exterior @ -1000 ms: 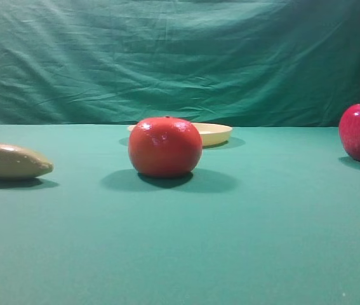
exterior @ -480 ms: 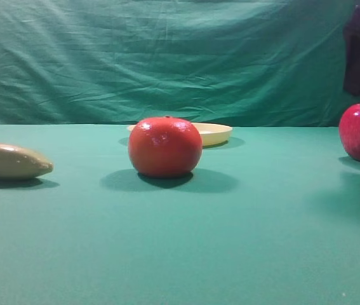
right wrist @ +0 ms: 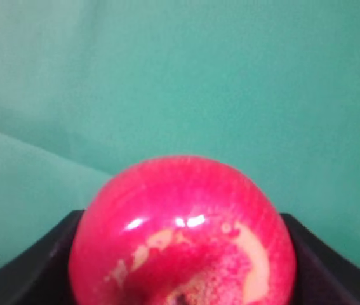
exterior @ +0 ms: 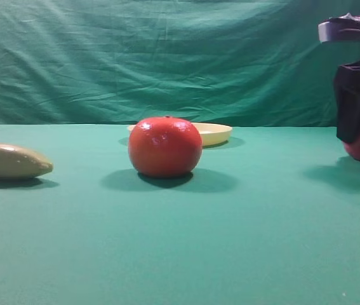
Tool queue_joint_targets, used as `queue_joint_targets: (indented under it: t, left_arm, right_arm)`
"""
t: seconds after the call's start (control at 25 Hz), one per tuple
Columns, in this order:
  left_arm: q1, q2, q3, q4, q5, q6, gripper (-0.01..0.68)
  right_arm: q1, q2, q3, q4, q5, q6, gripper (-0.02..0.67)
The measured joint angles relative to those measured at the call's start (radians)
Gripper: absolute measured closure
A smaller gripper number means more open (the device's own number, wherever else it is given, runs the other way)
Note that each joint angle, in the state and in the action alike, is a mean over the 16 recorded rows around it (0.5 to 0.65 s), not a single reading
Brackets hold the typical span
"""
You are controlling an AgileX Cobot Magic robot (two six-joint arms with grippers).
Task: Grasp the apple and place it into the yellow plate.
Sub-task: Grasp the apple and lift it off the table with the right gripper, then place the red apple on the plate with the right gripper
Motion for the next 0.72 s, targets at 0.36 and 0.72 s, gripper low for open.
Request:
queue_joint_targets:
  t: [0.36, 0.72]
  left_arm:
    - [0.0, 0.0, 0.0, 0.0, 0.0, 0.0, 0.516]
    - [0.0, 0.0, 0.0, 0.0, 0.0, 0.0, 0.516]
  right_arm:
    - [0.115, 0.025, -0.229, -0.002, 0.077, -0.001, 0.14]
    - [0.263, 0.167, -0.468, -0.002, 0.058, -0.003, 0.14]
